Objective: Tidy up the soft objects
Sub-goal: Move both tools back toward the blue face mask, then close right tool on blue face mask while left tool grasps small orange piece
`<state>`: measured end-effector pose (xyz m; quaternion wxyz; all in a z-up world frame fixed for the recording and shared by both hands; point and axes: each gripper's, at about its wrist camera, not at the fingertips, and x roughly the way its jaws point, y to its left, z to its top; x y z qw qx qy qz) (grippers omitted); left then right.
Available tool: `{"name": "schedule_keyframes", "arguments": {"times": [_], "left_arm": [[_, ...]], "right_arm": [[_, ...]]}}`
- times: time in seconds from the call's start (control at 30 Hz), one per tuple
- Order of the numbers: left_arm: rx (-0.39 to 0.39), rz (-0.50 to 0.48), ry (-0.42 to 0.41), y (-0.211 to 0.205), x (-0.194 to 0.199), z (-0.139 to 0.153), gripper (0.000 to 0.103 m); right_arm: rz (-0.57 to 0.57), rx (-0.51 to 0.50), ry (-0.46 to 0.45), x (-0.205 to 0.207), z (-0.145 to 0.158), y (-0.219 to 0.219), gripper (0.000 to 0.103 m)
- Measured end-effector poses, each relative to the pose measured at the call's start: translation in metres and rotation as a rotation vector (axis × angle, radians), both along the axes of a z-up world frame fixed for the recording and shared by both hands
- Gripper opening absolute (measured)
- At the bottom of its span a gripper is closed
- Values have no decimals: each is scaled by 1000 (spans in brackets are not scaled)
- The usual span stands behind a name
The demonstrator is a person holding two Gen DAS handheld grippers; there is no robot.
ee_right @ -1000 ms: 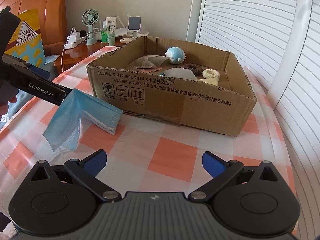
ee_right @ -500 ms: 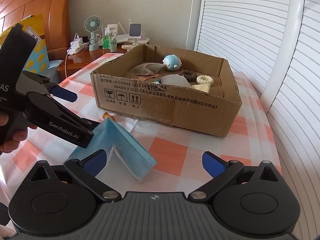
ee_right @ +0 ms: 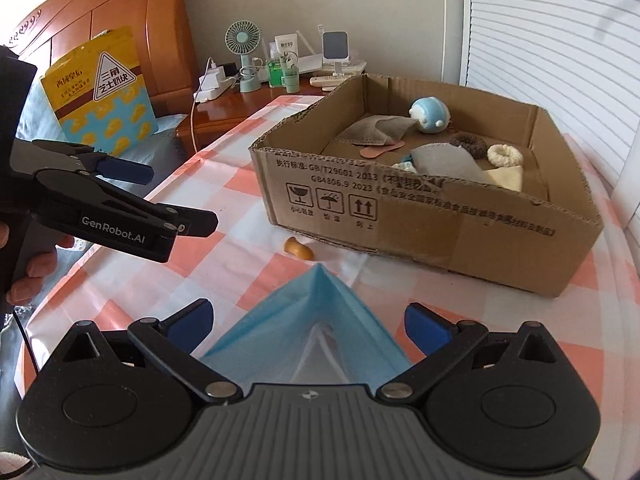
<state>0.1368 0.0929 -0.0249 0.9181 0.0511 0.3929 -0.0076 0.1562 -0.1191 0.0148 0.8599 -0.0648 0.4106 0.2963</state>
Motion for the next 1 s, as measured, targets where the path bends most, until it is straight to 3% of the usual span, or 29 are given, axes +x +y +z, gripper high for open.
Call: {"name": "schedule_keyframes", "arguments": {"times": [0.2,0.4,0.7,1.0], "left_arm": [[-18,-31,25,-4,-2,-7,100],[-35,-96,41,-24,0,-15,100],[-72,-103,68,-43,14,-27,100],[-60,-101,81,-65,27,-37,100]], "right_arm": [[-13,-60,28,1,-14,18,103],[-101,-176,18,4,-31,1,103],[-95,-146,-1,2,-37,-12,103],[-97,-129,-33,-2,-38,-12,103]]}}
